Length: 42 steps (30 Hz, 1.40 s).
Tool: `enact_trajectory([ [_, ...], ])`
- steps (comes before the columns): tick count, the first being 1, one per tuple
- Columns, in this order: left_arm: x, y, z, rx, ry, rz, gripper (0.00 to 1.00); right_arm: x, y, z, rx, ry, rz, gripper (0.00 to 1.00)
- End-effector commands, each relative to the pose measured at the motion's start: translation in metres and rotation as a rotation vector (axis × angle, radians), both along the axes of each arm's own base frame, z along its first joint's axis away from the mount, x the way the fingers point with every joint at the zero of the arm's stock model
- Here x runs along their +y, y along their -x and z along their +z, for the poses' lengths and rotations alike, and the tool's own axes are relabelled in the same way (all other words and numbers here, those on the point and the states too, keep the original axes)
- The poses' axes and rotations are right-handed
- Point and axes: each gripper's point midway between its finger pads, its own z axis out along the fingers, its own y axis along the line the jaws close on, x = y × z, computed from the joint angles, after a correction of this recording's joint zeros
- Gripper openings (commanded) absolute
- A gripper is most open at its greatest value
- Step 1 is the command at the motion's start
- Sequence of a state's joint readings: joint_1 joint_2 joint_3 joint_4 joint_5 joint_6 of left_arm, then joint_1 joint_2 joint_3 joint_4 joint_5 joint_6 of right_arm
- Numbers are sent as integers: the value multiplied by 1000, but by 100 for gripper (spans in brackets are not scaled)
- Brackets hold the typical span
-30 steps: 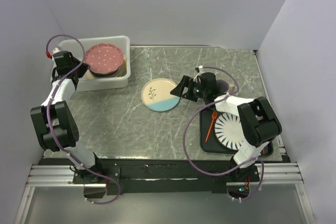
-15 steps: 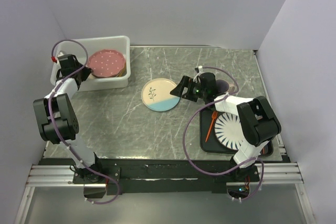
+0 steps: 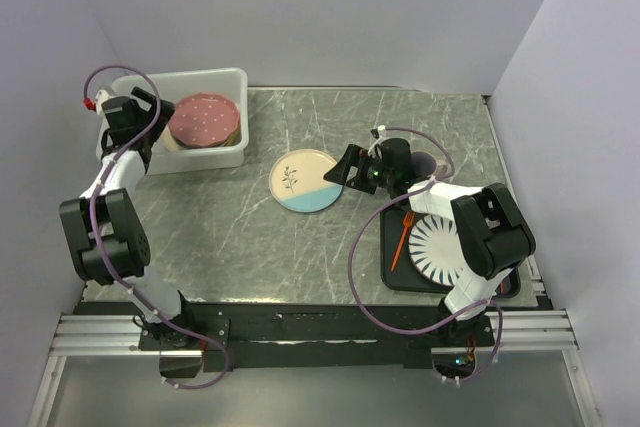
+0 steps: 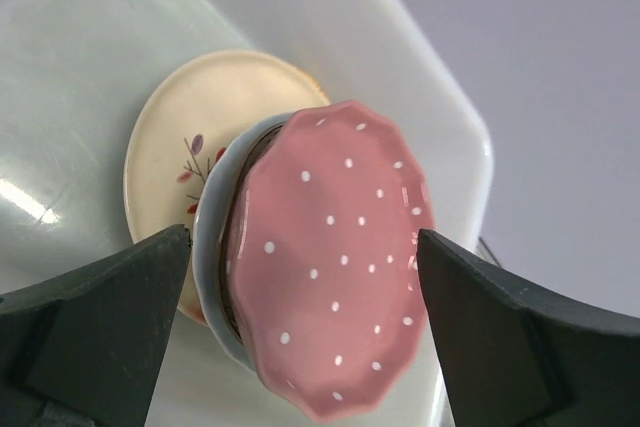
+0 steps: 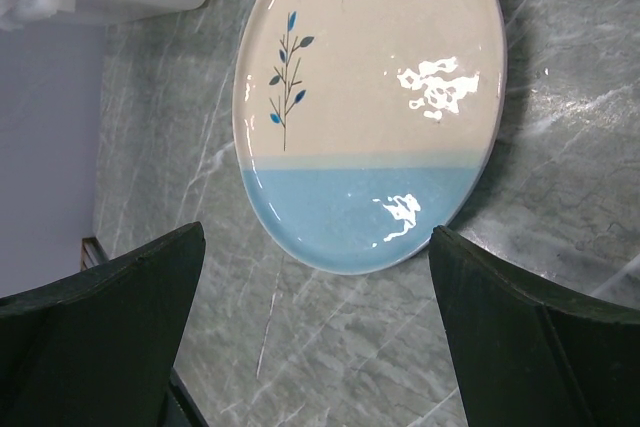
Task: Place the plates into the plastic bin on the countertop
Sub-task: Place the plate in the plastic bin, then pick up the plate at the center of the board.
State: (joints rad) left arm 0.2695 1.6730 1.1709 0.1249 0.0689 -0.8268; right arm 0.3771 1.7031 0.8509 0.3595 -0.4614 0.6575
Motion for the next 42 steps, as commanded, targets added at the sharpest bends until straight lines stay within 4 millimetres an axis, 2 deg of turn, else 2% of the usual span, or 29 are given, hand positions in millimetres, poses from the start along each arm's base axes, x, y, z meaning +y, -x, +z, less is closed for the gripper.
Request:
enact_trajectory([
  [1,1,9,57,-145,-65,14,99,9,-9,19,-65,-29,16,100],
  [7,-16,19,80,-204,-77,-54,99,11,-9,16,-60,-26,17,100],
  [12,-61,18,88,-192,-111,-165,99,12,-11,14,-57,-23,16,100],
  [13,-76,17,87,-184,-134,-201,99,11,-11,13,-55,-22,15,100],
  [14,-82,17,88,-177,-143,-210,99,11,-12,14,-56,-20,14,100],
  [21,-140,35,75,-169,-134,-375,99,10,-16,10,-55,9,4,100],
  [22,-157,41,64,-154,-133,-416,99,8,-17,8,-53,16,0,100],
  [27,-193,61,35,-106,-109,-516,99,8,-31,6,-57,51,-16,100],
  [28,-204,70,21,-81,-93,-546,99,7,-32,5,-54,61,-16,100],
  [30,-214,77,14,-74,-93,-567,99,7,-40,6,-63,72,-26,100],
  [31,-223,86,1,-50,-91,-589,99,5,-42,6,-65,79,-31,100],
  [33,-231,93,-9,-31,-90,-603,99,3,-49,4,-59,96,-46,100],
  [34,-240,101,-23,-2,-82,-624,99,0,-52,3,-56,104,-55,100],
  [36,-248,106,-36,17,-70,-643,99,-2,-61,1,-52,112,-68,100],
  [38,-260,116,-57,64,-64,-669,99,-6,-69,-5,-33,115,-82,100],
  [41,-271,125,-79,103,-46,-689,99,-12,-77,-15,-9,117,-98,100],
  [42,-274,124,-81,96,-36,-687,99,-14,-80,-17,-3,116,-102,100],
])
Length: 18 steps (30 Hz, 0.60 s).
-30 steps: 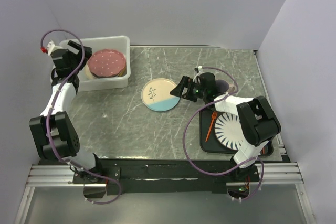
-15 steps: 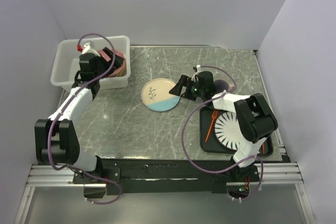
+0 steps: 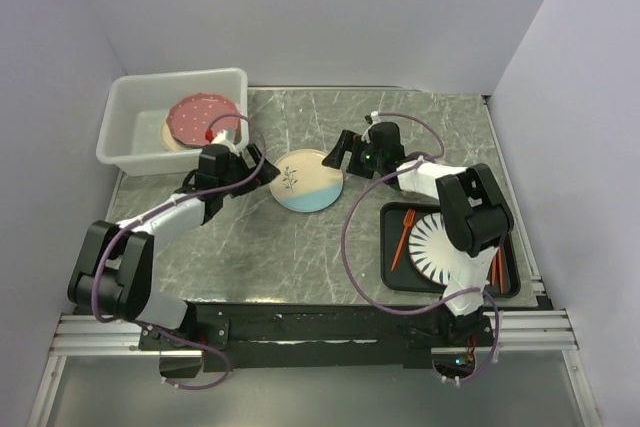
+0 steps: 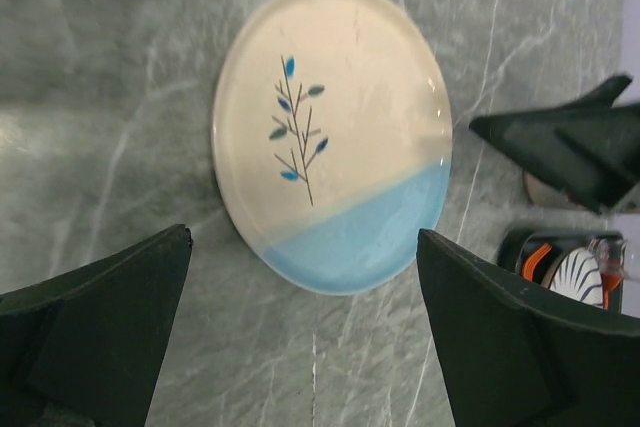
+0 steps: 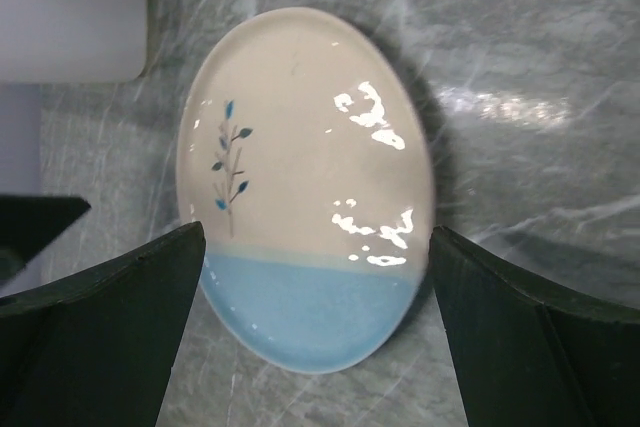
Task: Place the plates into the plastic bin on the countertop
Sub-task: Pick up the plate at the center of the board.
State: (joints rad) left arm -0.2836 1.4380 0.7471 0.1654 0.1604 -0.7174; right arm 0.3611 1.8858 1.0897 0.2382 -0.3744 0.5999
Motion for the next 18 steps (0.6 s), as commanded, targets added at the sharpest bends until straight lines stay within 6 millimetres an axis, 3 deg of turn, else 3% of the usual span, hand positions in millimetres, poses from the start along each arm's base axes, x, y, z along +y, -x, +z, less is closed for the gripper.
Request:
enact_trajectory([
  [1,-15,1,-12,-13,38,-9,99,-14,-26,0,-10,15,-41,100],
  [12,-46,15,-80,117,95,-12,96,-11,-36,-19,38,-10,-18,98],
  [15,-50,14,-94,138,113,-4,94,-6,-36,-25,53,-20,7,95],
  [18,-55,13,-105,158,127,-11,92,1,-32,-31,83,-37,50,83],
])
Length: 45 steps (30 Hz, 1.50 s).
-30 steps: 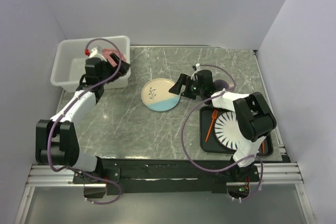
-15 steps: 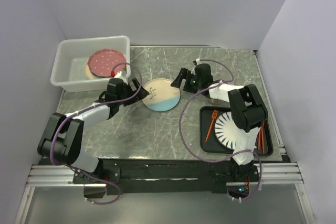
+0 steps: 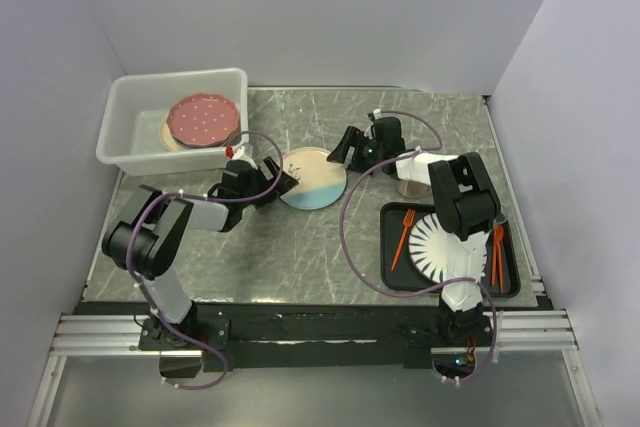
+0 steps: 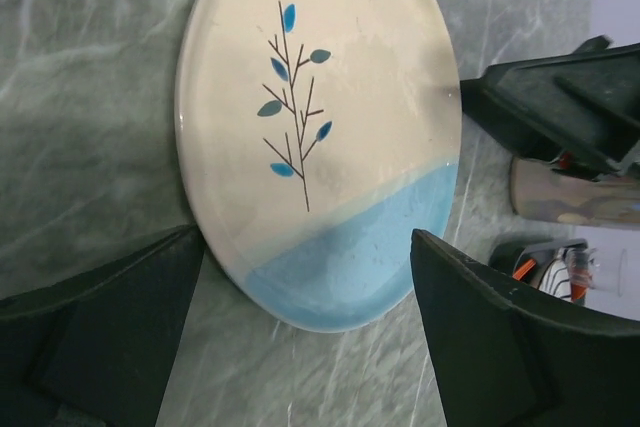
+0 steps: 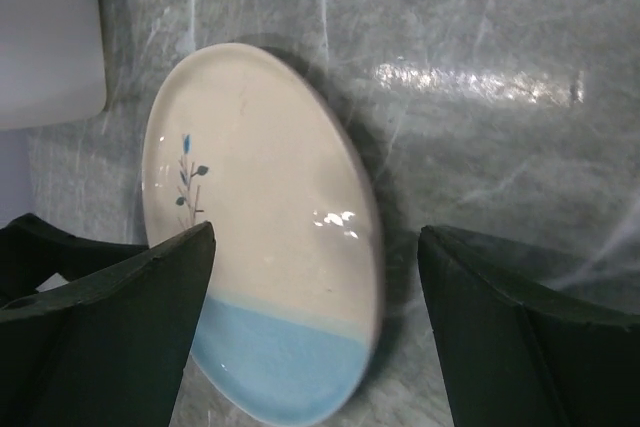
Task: Place the plates into the plastic bin on the countertop
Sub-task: Pick up the plate at the center of the board.
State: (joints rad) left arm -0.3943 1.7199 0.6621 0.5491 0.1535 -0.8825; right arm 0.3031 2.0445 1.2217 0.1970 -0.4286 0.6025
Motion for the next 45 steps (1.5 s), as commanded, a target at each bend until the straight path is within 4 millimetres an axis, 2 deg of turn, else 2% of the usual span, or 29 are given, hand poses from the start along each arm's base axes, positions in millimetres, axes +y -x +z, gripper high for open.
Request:
enact_trajectory([
  [1,-2,14,-40,105,0,4,91,13,1,-4,21,-34,72,81],
  [5,-10,16,-39,80,22,-26,90,21,13,-9,43,-80,128,72],
  [8,-16,17,-30,35,63,-31,89,28,22,-13,66,-128,170,63],
  [9,-17,18,-27,9,80,-34,89,29,23,-13,66,-147,178,56],
  [12,-21,24,-29,14,132,-40,89,30,33,-17,75,-174,194,51],
  [18,-26,30,-25,-38,229,-52,86,30,48,-12,61,-162,215,45],
  [26,-34,31,-18,-76,263,-68,85,36,52,-13,51,-119,234,40],
  [29,-42,32,-12,-98,296,-99,80,38,54,-10,43,-111,246,40],
  [34,-47,29,-14,-86,296,-113,63,41,54,-4,30,-108,259,39],
  [37,-47,29,-15,-79,289,-110,33,41,53,-2,27,-104,258,39],
  [38,-46,29,-16,-74,287,-107,11,42,54,-2,28,-104,258,39],
  [39,-46,30,-19,-59,285,-102,1,42,54,-3,29,-105,257,39],
  [45,-44,29,-21,-49,278,-88,1,41,54,0,20,-106,254,40],
])
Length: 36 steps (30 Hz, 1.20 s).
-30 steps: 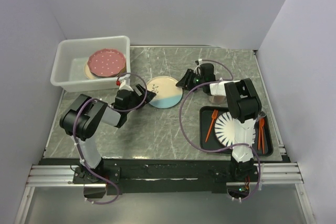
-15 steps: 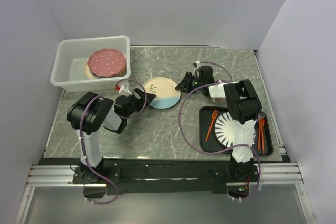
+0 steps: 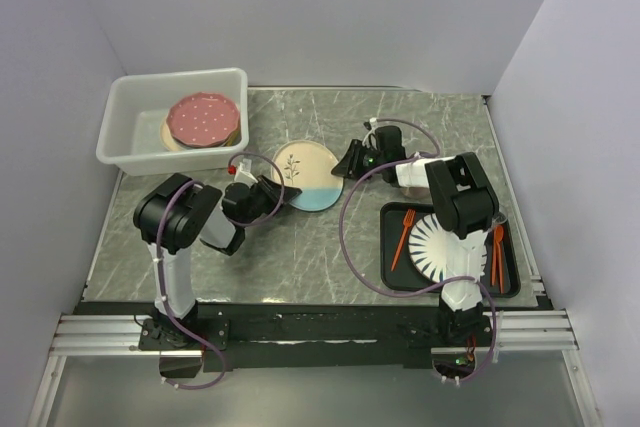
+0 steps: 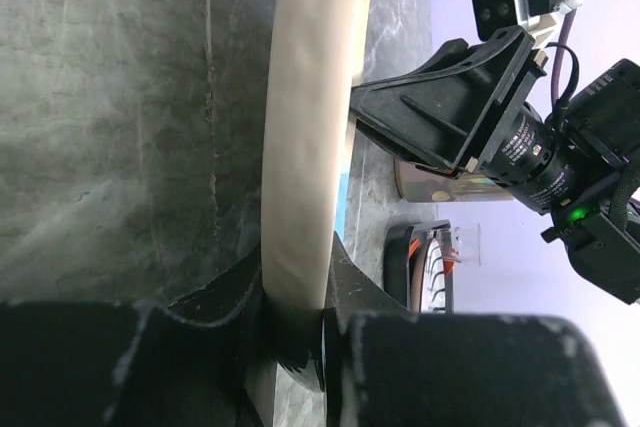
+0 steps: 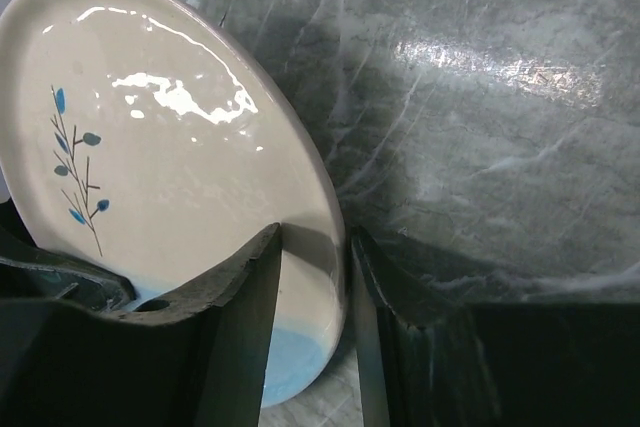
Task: Place the plates into the plastic bin on the countertop
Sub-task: Pick up the plate at the center of the board.
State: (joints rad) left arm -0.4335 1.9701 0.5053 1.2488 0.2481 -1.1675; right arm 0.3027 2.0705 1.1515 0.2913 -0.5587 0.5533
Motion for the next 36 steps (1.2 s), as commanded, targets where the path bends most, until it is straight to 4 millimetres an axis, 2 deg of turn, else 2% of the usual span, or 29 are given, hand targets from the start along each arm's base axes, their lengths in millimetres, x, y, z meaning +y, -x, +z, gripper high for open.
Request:
enact_trajectory([
  [1,-8,15,-26,38,-93,-63,1,30,31,18,26,-58,125,41],
  [6,-4,15,-21,32,-110,-49,1,31,31,26,8,-63,119,45],
  [12,1,12,-11,20,-141,-26,1,28,33,42,-31,-70,110,56],
  [25,13,7,-7,37,-191,35,1,26,38,55,-62,-87,107,88],
  [28,15,6,-1,19,-200,46,1,27,38,59,-75,-89,112,91],
  [36,20,0,15,-2,-249,66,1,25,40,68,-102,-94,114,92],
])
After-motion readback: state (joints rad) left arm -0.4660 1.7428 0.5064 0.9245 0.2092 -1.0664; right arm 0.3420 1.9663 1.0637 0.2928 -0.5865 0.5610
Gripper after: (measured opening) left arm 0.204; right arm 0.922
